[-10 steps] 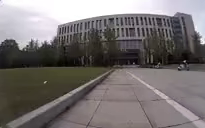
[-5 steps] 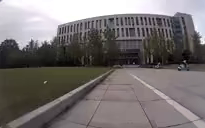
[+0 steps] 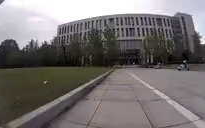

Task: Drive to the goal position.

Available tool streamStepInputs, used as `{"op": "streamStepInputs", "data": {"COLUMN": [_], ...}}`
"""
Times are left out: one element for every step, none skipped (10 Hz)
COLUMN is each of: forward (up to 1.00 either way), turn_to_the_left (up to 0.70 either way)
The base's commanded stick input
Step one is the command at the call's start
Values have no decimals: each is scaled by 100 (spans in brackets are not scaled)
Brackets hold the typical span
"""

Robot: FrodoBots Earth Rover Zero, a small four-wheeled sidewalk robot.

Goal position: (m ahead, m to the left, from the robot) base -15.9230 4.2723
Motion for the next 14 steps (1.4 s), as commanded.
{"op": "streamStepInputs", "data": {"forward": [0, 0, 0, 0, 0, 0, 0, 3, 38, 70, 70, 70, 70, 70], "turn_to_the_left": [0, 0, 0, 0, 0, 0, 0, 0, 0, 0, 0, 0, -1, -8]}}
